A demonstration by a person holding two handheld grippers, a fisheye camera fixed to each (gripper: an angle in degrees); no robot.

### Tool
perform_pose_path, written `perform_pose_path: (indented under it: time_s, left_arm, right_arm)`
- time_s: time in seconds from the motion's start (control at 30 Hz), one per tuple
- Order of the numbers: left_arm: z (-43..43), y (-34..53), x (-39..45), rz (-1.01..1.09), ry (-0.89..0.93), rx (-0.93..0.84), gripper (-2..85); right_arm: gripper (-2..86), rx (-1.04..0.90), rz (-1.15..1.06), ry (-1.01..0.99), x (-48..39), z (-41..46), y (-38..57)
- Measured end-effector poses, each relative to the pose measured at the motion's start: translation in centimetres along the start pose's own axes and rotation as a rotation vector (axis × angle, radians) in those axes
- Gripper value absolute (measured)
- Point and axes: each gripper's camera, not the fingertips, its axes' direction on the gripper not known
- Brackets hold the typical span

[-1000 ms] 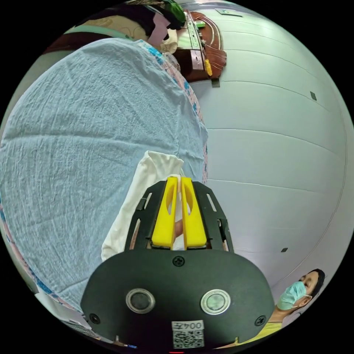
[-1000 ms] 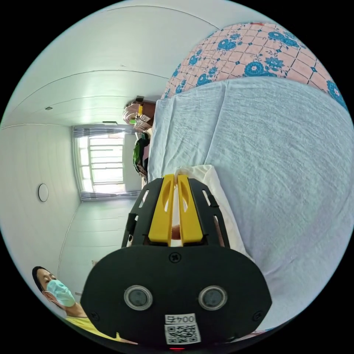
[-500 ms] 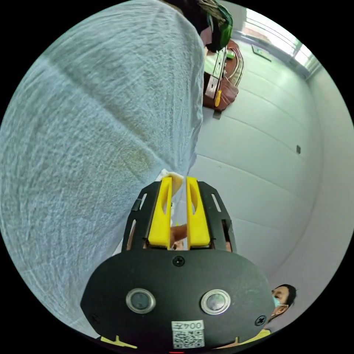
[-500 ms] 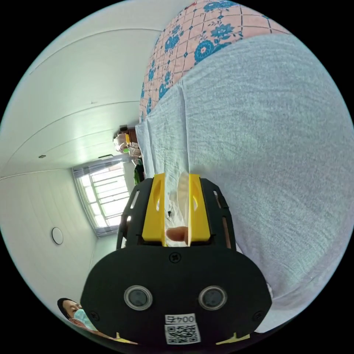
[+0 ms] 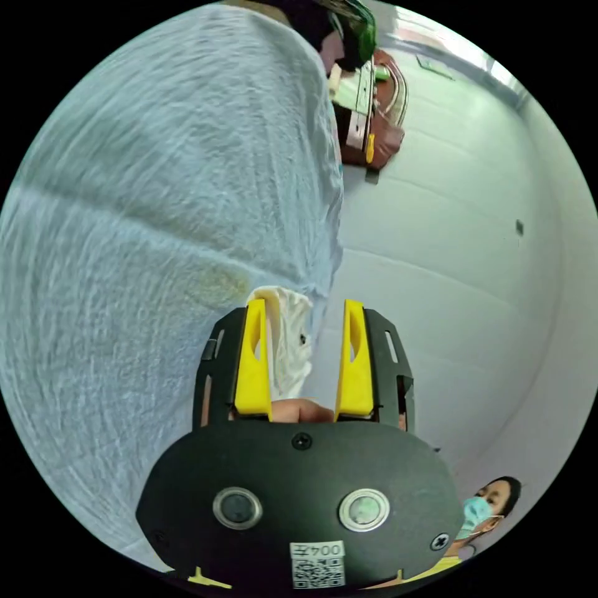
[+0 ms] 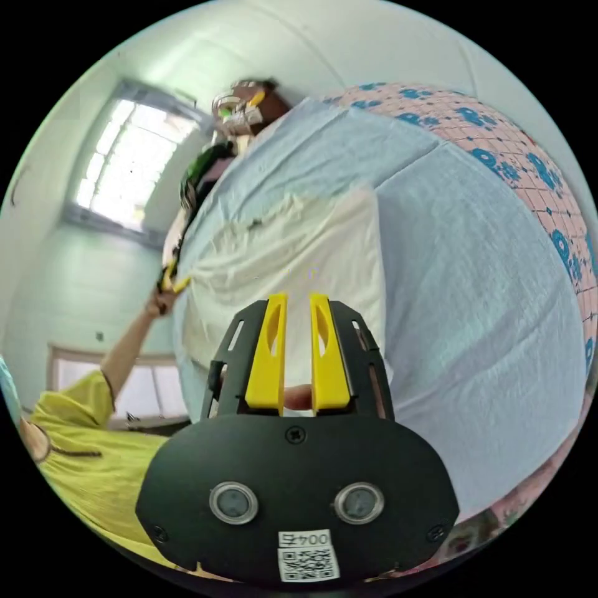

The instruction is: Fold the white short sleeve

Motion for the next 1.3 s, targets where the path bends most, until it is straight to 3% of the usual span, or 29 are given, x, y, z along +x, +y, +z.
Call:
perform_pose_path:
  time_s: [0.17, 0.27, 0.43, 0.57, 0.67, 0.83, 0.93, 1.3]
  left_arm:
    - [5.6, -0.1, 6.9, 0.201, -0.404, -0.249, 14.7]
    - [8.8, 0.9, 10.5, 0.314, -0.621, -0.336, 13.7]
    - [11.3, 4.7, 14.9, 0.466, -0.772, -0.354, 11.2]
    - [13.2, 15.8, 18.2, 0.865, -1.026, -0.265, 6.1]
    - [13.5, 27.4, 16.8, 1.088, -1.068, -0.176, 3.6]
    - [13.5, 40.8, 9.0, 1.057, -0.973, -0.287, 2.5]
    - [15.5, 46.9, 5.7, 1.125, -1.116, -0.309, 2.5]
    - [18.7, 50.6, 3.3, 1.090, -1.102, -0.290, 2.2]
  right_arm:
    - [7.4, -0.270, -0.163, 0.375, -5.7, 12.9, 5.5]
    - [7.0, -0.290, -0.206, 0.476, -6.9, 16.8, 6.1]
    - [7.1, -0.370, -0.199, 0.490, -6.7, 20.9, 4.8]
    - [6.9, -0.415, -0.227, 0.558, -7.5, 24.5, 4.3]
    - [6.8, -0.445, -0.253, 0.615, -8.1, 26.9, 4.0]
    - [6.8, -0.514, -0.253, 0.603, -7.2, 29.2, 2.5]
    - [6.8, -0.568, -0.295, 0.640, -7.5, 30.9, 1.7]
    - [6.7, -0.644, -0.287, 0.694, -6.7, 33.6, -0.3]
